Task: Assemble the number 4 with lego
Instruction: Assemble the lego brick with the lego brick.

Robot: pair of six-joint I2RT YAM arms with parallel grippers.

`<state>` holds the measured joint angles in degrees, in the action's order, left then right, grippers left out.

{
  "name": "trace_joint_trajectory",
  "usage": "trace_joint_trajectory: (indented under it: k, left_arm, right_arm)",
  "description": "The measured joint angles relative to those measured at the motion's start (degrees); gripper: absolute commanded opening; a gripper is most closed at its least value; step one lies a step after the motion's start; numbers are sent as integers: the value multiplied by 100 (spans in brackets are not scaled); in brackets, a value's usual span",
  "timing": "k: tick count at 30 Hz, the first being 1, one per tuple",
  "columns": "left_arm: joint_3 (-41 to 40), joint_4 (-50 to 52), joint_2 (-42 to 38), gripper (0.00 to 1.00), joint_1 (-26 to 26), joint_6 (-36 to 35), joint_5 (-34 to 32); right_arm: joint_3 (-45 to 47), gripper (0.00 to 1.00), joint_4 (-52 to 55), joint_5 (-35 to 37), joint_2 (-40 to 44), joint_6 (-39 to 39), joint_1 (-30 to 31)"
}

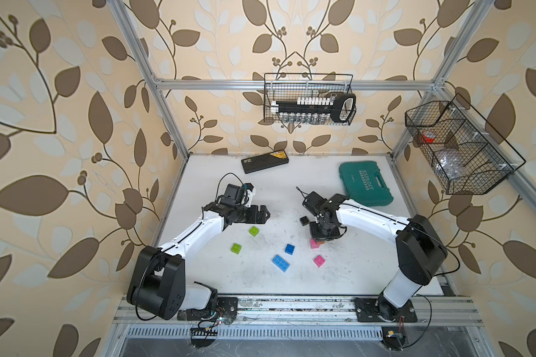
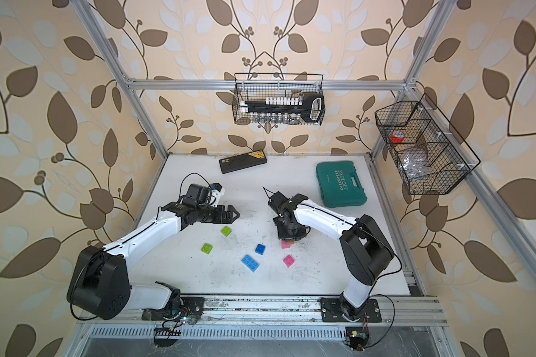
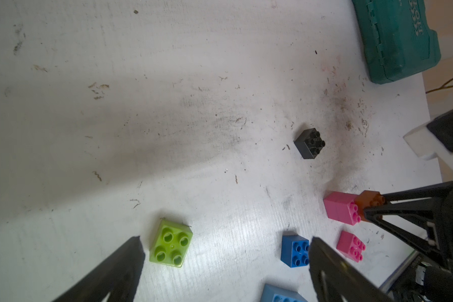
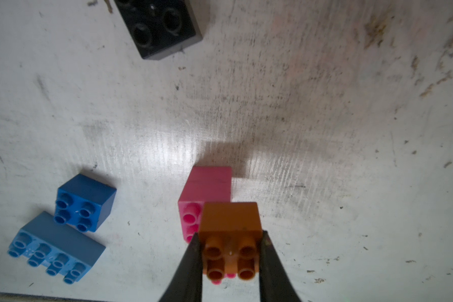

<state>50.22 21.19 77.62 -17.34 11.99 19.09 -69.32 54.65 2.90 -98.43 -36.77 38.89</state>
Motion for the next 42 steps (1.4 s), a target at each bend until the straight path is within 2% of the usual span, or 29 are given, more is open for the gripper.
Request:
trace_joint_trajectory:
  k: [13,21,27,33,38,42]
  left_arm:
    - [0,0,0,99,0,0,0]
    - [0,2,0,99,0,0,-2]
    - [0,59,-2,99,-260,-7,-166]
    - [17,625,-153,98,-1005,15,-610]
    - [52,1375,-398,94,-2208,332,-1263]
    - [50,1941,-525,87,-3270,798,-1816]
  right_arm:
    - [-4,41,96,63,-2,-273,4]
    - [-22,45,146,74,2,-282,4]
    - [-256,52,267,79,133,-262,4]
    - [-398,59,404,120,595,-177,-7]
    - [-358,61,468,120,1143,-114,-144]
    - [-92,61,463,120,1565,-68,-354]
